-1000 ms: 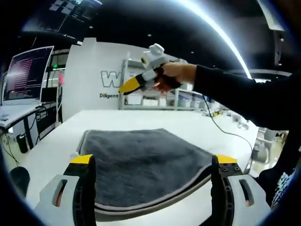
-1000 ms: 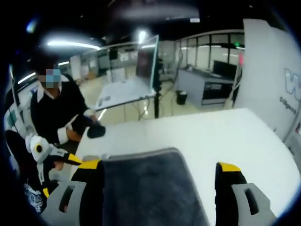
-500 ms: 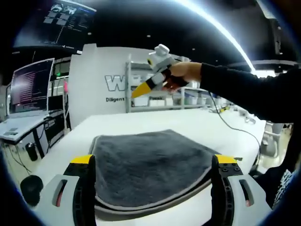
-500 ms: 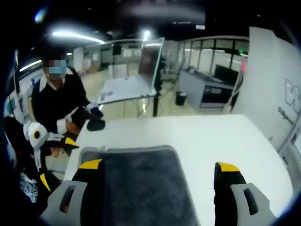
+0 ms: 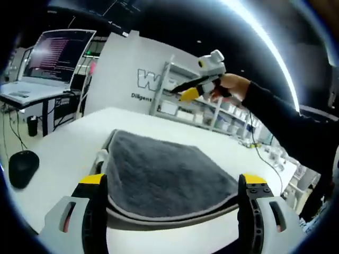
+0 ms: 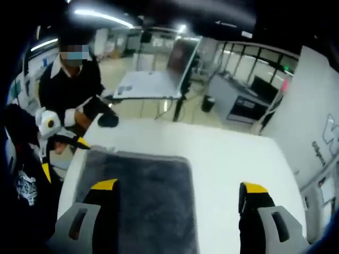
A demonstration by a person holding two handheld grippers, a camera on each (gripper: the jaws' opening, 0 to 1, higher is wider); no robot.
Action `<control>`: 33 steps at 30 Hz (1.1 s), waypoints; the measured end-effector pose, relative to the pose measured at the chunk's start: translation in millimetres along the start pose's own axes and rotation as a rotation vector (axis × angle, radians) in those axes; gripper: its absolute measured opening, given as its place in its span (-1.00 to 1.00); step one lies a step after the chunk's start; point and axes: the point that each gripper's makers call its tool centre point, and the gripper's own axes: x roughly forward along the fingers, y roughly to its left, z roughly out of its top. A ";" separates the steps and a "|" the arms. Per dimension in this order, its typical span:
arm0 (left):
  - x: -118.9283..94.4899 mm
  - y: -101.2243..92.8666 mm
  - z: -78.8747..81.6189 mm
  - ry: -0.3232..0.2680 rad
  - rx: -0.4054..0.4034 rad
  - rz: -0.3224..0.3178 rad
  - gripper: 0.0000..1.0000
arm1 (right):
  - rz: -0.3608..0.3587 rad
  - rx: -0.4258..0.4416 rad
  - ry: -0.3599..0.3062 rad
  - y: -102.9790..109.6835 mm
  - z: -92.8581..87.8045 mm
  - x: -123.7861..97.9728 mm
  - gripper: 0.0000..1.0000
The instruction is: Open the folded towel by lifting each exposed corner and separating the folded layers until the towel lies flat within the target outline without major curled edges
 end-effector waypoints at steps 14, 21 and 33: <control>-3.2 22.7 5.2 -0.034 -0.010 0.056 0.99 | 0.010 -0.020 0.008 4.4 4.2 7.6 0.82; -2.8 28.2 0.0 -0.013 -0.040 0.056 0.86 | 0.027 -0.077 0.024 13.5 14.7 6.6 0.81; -11.7 29.0 5.6 -0.030 -0.113 0.051 0.52 | 0.060 -0.156 0.087 9.2 20.2 9.4 0.66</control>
